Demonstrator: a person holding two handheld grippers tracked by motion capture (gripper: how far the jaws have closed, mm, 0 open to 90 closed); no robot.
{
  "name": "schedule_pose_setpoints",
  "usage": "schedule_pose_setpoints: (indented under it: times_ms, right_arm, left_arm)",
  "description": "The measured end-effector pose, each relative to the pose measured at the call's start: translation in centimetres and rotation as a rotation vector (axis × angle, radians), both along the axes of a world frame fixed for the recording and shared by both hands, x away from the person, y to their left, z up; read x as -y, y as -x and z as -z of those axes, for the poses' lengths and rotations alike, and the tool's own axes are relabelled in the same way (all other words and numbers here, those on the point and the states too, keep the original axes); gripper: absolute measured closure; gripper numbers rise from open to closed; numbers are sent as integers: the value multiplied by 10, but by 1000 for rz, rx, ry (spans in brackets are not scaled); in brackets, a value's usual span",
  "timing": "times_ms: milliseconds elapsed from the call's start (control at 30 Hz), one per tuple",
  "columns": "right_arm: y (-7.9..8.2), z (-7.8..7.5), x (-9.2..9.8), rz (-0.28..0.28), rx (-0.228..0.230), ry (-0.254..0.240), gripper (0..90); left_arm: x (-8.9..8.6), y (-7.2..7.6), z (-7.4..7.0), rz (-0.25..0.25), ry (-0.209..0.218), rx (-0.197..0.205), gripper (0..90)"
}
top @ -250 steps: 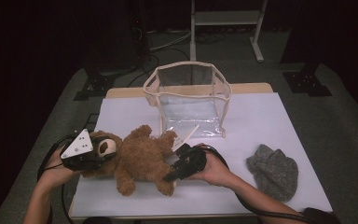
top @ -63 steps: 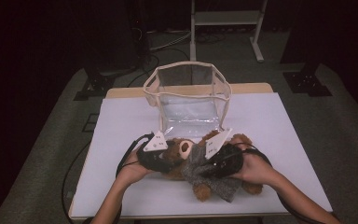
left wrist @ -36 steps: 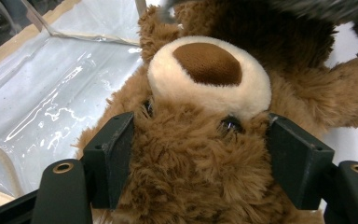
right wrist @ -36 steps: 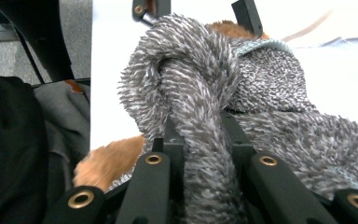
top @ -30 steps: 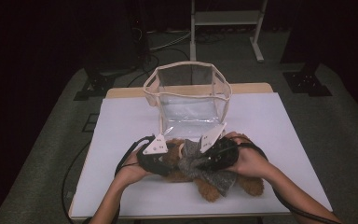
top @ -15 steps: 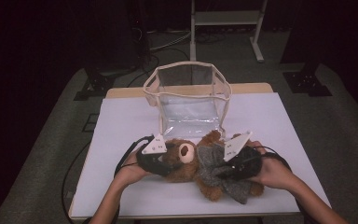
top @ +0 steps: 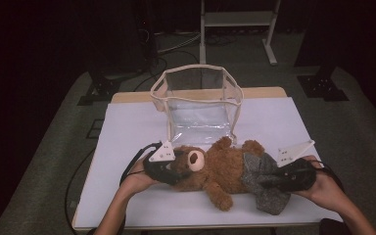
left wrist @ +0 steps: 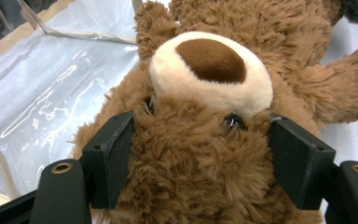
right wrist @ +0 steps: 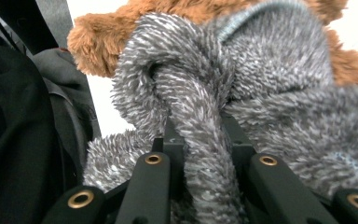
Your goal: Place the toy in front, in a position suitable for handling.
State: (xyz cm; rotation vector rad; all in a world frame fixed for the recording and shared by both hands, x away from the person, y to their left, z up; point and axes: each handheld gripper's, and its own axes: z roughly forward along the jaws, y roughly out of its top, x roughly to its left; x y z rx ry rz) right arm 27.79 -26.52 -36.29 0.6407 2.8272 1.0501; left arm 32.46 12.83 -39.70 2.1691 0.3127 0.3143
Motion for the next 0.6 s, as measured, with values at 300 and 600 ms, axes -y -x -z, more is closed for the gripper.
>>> schedule_pose_setpoints:
  times_ms: [300, 600]
  right_arm:
    - [-20, -26, -19, -25, 75, -34, 750]
    - [-53, -18, -52, -44, 53, -70, 742]
  left_arm:
    - [1, 3, -1, 18, -19, 14, 273]
    - [0, 6, -3, 41, -41, 17, 255]
